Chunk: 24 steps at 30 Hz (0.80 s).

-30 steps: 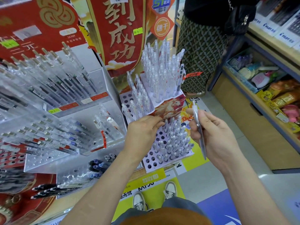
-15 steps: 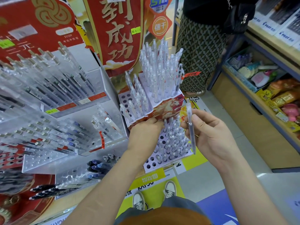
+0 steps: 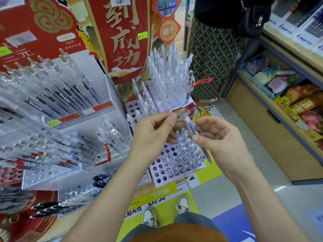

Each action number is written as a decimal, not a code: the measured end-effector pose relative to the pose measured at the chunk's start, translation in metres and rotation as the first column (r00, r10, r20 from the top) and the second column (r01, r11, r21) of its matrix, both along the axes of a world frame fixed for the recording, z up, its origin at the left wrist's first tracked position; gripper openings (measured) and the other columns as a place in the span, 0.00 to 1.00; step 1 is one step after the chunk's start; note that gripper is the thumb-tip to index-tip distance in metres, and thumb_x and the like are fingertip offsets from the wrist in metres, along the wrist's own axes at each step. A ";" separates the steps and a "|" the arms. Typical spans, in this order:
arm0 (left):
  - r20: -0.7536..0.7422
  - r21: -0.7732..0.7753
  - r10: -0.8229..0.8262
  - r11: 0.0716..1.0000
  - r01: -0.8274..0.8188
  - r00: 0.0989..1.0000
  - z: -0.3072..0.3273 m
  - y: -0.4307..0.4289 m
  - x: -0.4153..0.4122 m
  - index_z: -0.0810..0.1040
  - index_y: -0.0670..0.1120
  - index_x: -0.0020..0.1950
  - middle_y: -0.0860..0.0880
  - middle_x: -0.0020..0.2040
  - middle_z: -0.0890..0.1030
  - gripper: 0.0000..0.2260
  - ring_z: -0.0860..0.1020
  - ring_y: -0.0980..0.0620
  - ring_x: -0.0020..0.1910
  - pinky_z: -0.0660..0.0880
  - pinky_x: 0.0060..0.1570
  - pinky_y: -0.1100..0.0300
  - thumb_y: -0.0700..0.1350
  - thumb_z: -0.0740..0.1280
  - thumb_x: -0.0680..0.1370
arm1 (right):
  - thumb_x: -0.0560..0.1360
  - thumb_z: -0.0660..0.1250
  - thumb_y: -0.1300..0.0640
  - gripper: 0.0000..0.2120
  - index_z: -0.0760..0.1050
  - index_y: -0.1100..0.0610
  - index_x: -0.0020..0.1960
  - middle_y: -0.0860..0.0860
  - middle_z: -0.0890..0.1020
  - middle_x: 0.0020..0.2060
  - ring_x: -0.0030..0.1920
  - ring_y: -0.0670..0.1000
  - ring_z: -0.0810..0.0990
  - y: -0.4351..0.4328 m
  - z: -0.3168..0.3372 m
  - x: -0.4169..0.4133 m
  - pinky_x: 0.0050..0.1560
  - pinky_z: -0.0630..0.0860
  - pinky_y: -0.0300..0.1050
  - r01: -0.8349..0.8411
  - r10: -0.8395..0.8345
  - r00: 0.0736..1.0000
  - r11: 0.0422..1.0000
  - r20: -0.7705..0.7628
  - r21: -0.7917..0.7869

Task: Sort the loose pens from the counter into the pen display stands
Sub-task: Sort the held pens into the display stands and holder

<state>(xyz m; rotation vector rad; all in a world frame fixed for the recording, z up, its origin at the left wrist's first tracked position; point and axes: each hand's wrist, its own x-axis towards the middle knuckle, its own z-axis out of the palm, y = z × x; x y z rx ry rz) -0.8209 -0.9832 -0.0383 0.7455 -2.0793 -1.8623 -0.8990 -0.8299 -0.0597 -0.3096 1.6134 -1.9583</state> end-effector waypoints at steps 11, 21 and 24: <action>-0.097 0.142 0.058 0.989 -0.044 0.994 0.013 -0.010 0.005 0.83 0.43 0.45 0.45 0.37 0.85 0.05 0.84 0.50 0.36 0.79 0.37 0.63 0.36 0.70 0.74 | 0.69 0.76 0.65 0.13 0.80 0.52 0.49 0.44 0.84 0.40 0.40 0.46 0.79 -0.009 0.005 0.005 0.42 0.77 0.39 -0.105 0.169 0.954 0.962 -0.246 0.252; -0.209 -0.086 0.193 0.973 -0.214 0.959 0.047 -0.032 0.037 0.84 0.46 0.43 0.49 0.34 0.84 0.06 0.81 0.52 0.33 0.78 0.37 0.63 0.45 0.72 0.69 | 0.73 0.72 0.62 0.07 0.83 0.55 0.50 0.52 0.86 0.42 0.44 0.50 0.83 -0.026 0.018 0.006 0.44 0.79 0.40 -0.269 0.318 0.923 0.936 -0.218 0.228; -0.311 -0.224 0.262 0.914 -0.339 0.913 0.073 -0.054 0.063 0.83 0.48 0.43 0.53 0.34 0.84 0.03 0.81 0.54 0.34 0.77 0.37 0.64 0.43 0.71 0.71 | 0.75 0.70 0.61 0.07 0.83 0.52 0.50 0.51 0.86 0.42 0.45 0.51 0.83 -0.042 0.023 0.010 0.45 0.80 0.43 -0.283 0.340 0.900 0.931 -0.272 0.228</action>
